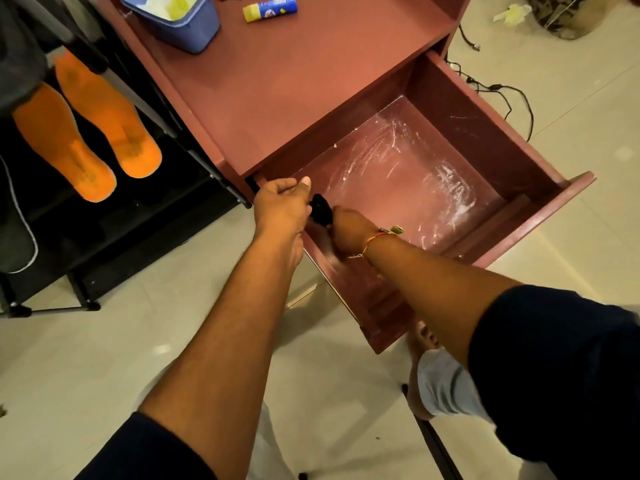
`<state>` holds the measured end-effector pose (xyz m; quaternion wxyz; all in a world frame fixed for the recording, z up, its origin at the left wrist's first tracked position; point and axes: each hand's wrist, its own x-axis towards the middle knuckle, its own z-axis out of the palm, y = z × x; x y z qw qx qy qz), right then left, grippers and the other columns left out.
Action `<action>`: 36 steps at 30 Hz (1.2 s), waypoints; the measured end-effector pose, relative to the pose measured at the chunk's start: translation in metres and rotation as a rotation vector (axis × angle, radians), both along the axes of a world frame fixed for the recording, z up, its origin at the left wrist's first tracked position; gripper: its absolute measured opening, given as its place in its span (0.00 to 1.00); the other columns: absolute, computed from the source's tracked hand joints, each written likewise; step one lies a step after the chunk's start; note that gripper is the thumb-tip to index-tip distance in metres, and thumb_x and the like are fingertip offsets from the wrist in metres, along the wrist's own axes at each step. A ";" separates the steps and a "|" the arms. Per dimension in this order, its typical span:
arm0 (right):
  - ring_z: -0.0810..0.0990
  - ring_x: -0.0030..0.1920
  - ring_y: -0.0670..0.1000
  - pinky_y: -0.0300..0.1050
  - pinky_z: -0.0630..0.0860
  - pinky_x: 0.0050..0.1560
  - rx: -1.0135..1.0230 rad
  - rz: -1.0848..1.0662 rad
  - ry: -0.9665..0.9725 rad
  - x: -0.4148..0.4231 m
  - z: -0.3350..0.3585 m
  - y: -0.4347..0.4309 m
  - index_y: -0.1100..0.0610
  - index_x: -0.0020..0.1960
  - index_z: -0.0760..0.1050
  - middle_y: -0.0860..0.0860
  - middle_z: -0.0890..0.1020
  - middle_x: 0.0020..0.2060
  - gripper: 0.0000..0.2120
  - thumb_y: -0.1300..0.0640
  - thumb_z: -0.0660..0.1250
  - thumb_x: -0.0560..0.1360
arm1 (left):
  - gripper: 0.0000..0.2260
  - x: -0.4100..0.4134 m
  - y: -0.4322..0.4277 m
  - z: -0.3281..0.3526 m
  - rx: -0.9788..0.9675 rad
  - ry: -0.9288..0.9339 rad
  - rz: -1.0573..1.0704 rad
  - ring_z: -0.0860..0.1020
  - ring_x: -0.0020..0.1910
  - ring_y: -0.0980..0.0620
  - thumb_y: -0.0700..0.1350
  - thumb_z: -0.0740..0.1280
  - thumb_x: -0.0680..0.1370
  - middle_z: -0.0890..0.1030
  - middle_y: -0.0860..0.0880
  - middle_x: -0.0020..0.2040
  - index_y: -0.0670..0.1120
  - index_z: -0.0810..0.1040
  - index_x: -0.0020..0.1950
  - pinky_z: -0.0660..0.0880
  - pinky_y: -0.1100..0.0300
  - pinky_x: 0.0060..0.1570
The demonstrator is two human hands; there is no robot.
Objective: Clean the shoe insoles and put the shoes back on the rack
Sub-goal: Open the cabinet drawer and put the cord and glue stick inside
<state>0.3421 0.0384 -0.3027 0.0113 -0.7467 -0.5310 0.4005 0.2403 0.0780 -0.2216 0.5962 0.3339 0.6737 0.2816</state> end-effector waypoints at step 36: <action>0.62 0.76 0.59 0.52 0.61 0.75 0.535 0.140 -0.361 0.078 0.115 0.218 0.60 0.79 0.55 0.57 0.61 0.77 0.39 0.46 0.68 0.76 | 0.16 -0.006 0.022 0.036 0.111 -0.302 0.210 0.78 0.62 0.53 0.42 0.67 0.82 0.78 0.46 0.64 0.43 0.73 0.70 0.75 0.53 0.67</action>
